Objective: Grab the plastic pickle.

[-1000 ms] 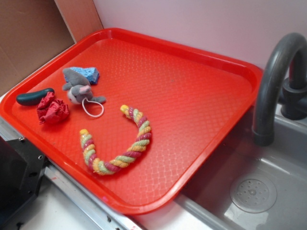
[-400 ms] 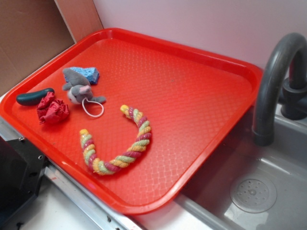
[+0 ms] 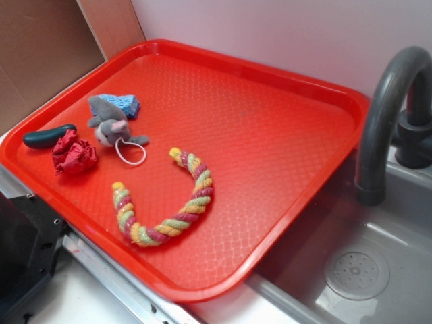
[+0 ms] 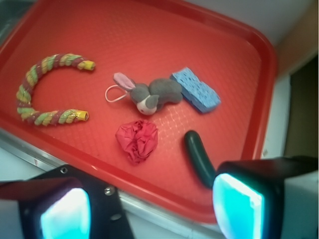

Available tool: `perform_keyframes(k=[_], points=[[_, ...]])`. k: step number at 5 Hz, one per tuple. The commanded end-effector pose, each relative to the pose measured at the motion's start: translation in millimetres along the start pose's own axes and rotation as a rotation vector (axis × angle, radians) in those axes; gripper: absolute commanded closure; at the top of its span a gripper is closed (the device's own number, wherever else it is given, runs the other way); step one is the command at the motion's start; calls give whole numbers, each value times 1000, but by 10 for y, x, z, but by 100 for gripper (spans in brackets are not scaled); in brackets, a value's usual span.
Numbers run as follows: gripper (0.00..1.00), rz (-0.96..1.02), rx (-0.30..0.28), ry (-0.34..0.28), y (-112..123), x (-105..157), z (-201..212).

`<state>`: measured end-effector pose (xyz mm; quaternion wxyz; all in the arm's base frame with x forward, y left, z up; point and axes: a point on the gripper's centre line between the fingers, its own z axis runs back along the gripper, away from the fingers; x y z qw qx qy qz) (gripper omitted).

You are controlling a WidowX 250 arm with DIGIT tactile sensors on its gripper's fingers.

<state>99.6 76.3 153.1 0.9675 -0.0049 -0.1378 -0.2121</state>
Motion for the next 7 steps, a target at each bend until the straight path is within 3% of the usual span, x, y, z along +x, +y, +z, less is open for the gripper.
perform_keyframes(k=[1, 4, 6, 7], points=[[0, -61, 64, 46, 273, -85, -234], [0, -65, 96, 117, 554, -97, -853], [0, -123, 51, 208, 548, -116, -1284], [0, -126, 67, 268, 516, -114, -1430]])
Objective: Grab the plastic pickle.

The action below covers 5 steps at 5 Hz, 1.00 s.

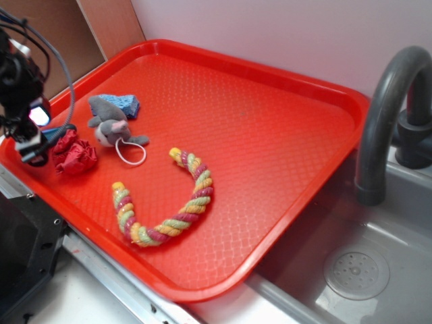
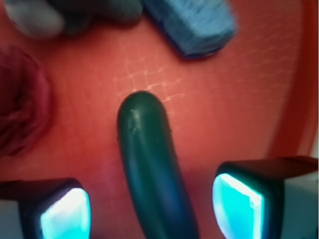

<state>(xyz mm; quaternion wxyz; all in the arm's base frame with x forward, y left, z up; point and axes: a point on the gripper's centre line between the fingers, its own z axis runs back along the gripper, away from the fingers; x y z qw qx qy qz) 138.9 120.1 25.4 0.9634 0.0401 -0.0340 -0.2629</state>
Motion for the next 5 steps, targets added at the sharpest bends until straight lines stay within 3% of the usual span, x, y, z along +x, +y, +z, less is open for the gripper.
perform_keyframes(k=[1, 2, 4, 5], points=[[0, -15, 24, 39, 1, 89, -209], [100, -28, 8, 33, -33, 89, -265], [100, 25, -17, 66, 39, 9, -250], [100, 69, -2, 67, 62, 33, -45]])
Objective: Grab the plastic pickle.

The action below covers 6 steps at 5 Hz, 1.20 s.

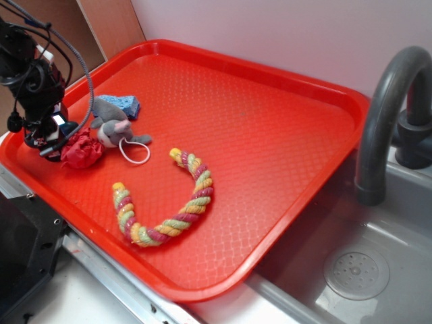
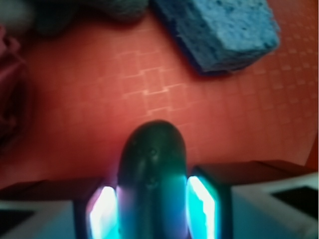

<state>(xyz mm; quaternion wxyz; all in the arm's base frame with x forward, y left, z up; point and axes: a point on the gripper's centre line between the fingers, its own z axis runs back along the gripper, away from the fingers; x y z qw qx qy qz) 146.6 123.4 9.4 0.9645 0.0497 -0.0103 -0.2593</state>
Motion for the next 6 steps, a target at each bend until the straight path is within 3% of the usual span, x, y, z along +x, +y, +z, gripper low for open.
perform_keyframes(k=[1, 2, 3, 4, 5, 6], points=[[100, 291, 30, 46, 61, 46, 620], [100, 431, 78, 71, 16, 121, 1130], [100, 509, -12, 40, -160, 268, 1657], [100, 558, -25, 0, -415, 471, 2051], [100, 578, -71, -86, -911, 466, 2502], [100, 555, -94, -157, -998, 496, 2470]])
